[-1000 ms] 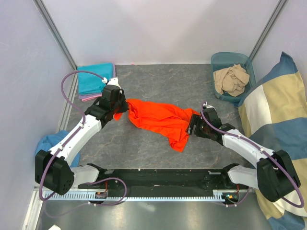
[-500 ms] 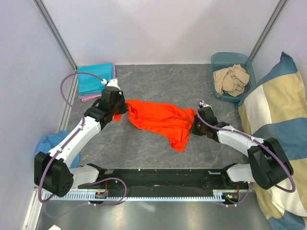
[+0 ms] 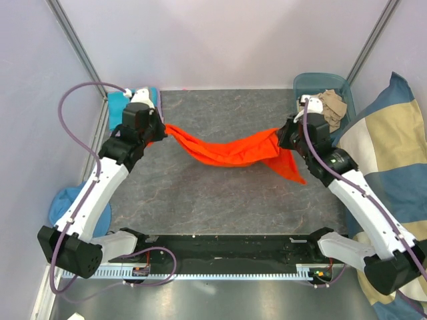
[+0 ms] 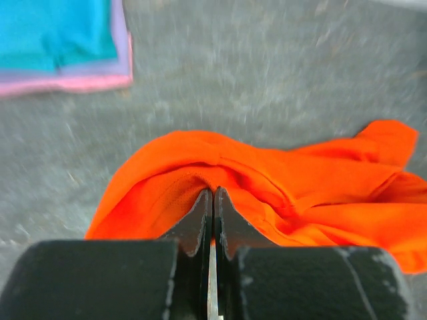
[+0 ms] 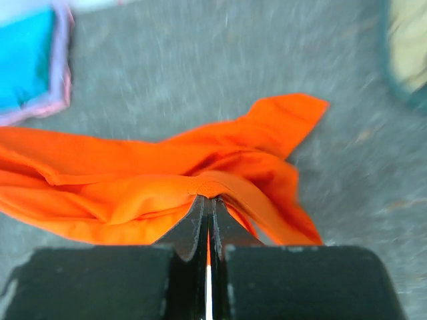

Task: Fold and stack the t-shirts
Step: Flatten out the tshirt

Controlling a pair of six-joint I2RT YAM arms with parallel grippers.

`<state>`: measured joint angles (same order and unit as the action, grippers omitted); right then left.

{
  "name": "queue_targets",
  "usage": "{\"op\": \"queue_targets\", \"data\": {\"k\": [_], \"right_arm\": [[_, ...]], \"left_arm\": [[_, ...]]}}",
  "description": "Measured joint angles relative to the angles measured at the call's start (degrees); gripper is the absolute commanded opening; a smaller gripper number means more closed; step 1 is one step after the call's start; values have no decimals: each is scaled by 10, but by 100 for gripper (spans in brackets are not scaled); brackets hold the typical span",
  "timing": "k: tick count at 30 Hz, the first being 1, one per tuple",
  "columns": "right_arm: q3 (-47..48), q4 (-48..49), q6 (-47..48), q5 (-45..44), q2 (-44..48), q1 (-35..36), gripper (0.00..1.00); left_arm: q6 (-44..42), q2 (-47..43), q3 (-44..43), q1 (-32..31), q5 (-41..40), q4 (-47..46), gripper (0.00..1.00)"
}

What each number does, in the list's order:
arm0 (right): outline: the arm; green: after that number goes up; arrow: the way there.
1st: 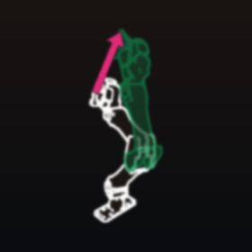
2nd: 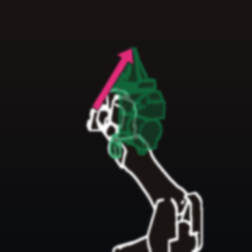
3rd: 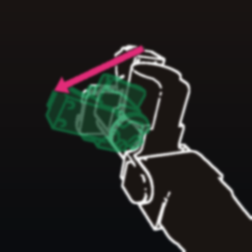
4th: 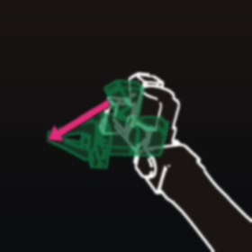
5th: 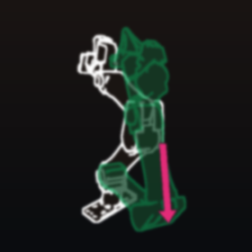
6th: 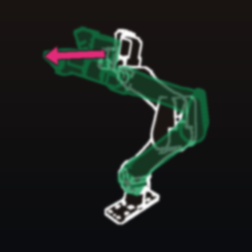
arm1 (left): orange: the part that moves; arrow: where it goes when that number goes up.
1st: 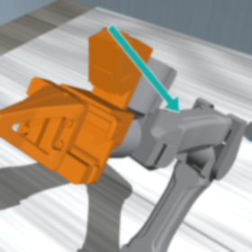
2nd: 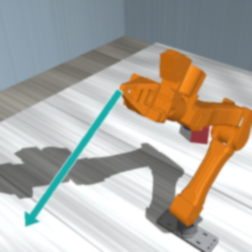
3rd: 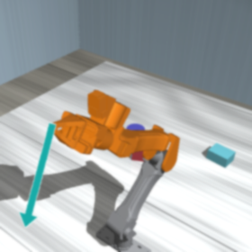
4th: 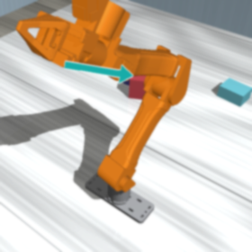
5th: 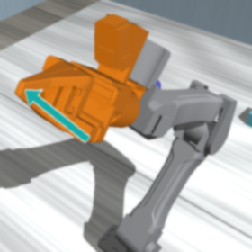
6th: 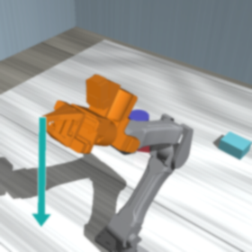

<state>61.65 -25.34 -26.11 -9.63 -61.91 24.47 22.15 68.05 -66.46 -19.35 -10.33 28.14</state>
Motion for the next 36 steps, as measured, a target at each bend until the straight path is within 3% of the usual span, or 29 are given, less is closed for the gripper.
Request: {"op": "queue_targets", "data": {"k": [9,24,30,36], "right_arm": [[119,-91,40,-104,19,0,0],[126,-159,52,-139,64,0,0],[27,-154,27,-116,79,0,0],[-83,-136,8,-97,26,0,0]], "left_arm": [[-60,-22,-158,30,-27,33,2],[-91,-45,-166,35,-44,82,2],[-87,-68,-101,35,-19,76,2],[-69,-63,10,36,1,72,2]]}}
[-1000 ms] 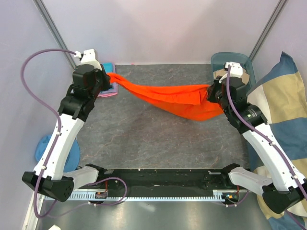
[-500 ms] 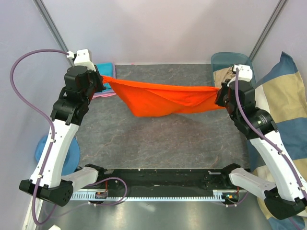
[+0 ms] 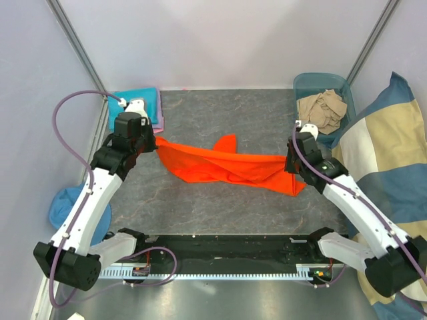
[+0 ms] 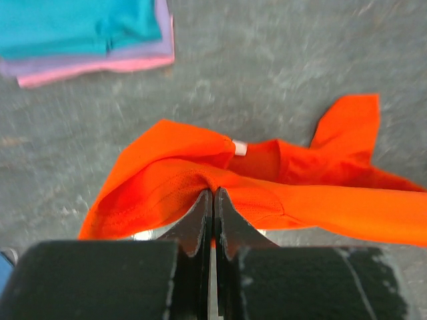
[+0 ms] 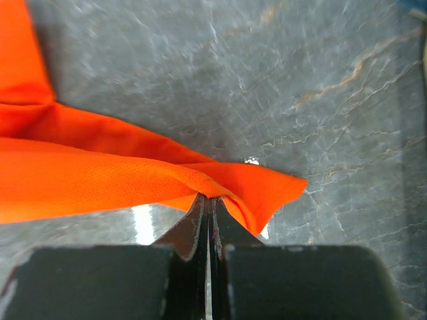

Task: Fold and stack the t-shirts
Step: Flatten out the tshirt

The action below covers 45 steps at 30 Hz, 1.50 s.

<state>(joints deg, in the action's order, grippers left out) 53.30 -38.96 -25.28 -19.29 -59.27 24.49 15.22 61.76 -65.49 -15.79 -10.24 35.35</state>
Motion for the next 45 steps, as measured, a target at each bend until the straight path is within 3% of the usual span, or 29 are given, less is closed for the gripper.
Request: {"op": "queue_targets", "data": {"k": [7,9,11,13,18,26,31,45], "right_arm": [[-17,102,5,-19,-155,-9,0],[-9,132,9,-20,-204,-18,43],[7,155,11,-19,-247,-30,76],[25,166,14,-17,-268,-38,82],[23,191,3,32,-217,-41,82],[-76,213,-53,146,-97,-8,77],[-133,221,-82,180,-93,33,77],[-171,328,-128,221,-167,35,71]], "left_arm": [[28,91,23,1,0,-64,2],[32,134,9,1,-1,-80,2],[34,174,-15,1,-1,-88,2],[36,196,-32,1,-1,-97,2],[37,200,-46,1,-1,-114,2],[38,200,-37,1,2,-123,2],[42,200,-34,1,8,-124,2],[47,200,-26,1,16,-132,2]]}}
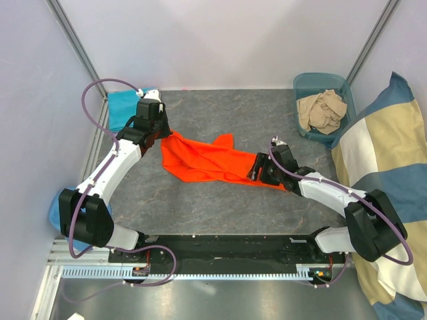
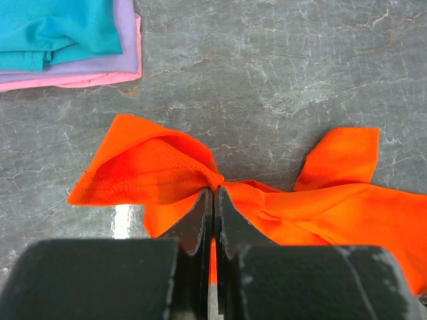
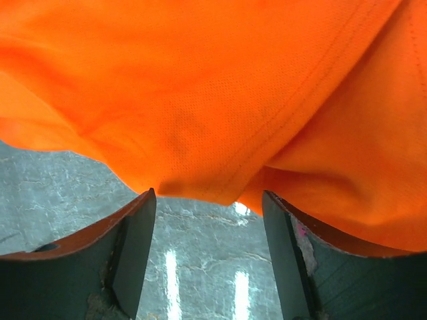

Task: Fold and stack the t-shirts
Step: Flatten out the tshirt

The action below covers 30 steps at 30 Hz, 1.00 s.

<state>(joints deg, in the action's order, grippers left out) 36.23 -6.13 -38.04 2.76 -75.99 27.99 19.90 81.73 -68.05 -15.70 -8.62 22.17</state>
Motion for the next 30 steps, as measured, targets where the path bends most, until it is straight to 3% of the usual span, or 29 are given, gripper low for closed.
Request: {"op": "queue_targets", "data": {"k": [1,3,4,6,7,8,14,18,23,26,30], "right_arm": [[0,5,-2,1,-4,0,69],[0,15,-4,5,-11,0,51],[0,20,-6,5,-14,1,35],[0,28,-10,7,-18,3,19],[0,29,-10,9,-20,3,5],[0,30,-10,11,-21,3,0],[0,26,-14,13,-16,3,0],[45,-59,8,-14,42,3,0],[238,-160,57,-75,80,-2,0],[367,-182,87,-110,91,-18,0],[494,-207,116,-156,99,-37,0]], "left_arm": [[0,0,0,0,0,0,2],[0,0,0,0,0,0,2],[0,0,0,0,0,0,2],[0,0,0,0,0,0,2],[0,0,0,0,0,0,2],[0,0,0,0,0,0,2],[0,0,4,0,-1,0,2],[-2,-2,0,0,-2,10,2],[-22,-2,-106,1,0,83,2],[-37,-8,-208,2,2,97,2],[-52,-43,-282,2,3,121,2]]}}
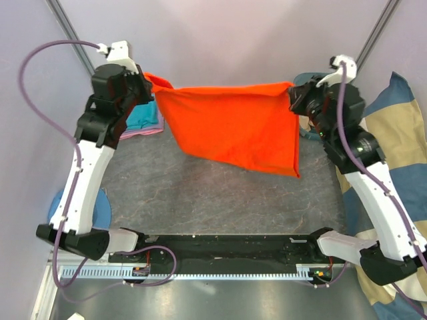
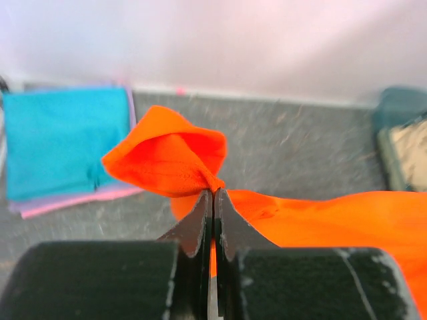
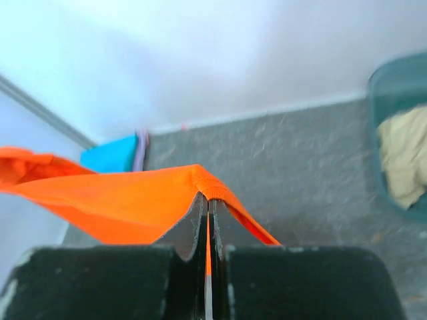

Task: Fold and stack the t-shirts
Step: Flatten out the tshirt

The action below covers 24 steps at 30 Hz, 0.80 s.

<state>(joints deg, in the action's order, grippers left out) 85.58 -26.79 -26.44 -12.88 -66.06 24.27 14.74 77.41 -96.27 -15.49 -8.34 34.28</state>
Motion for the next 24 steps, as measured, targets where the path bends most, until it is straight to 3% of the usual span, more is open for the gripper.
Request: {"op": "queue_targets", "data": {"k": [6,14,24], "right_arm": [[93,-32,33,-50,8,-1,0],[99,-85,60,-90,26,0,0],[130,-141,70,-61,58,4,0]], "left_arm": [[-17,-50,-69,0,6,35,2],[-37,-62,-87,0,6,84,2],[-45,-135,-73,-4,13,151,2]]}}
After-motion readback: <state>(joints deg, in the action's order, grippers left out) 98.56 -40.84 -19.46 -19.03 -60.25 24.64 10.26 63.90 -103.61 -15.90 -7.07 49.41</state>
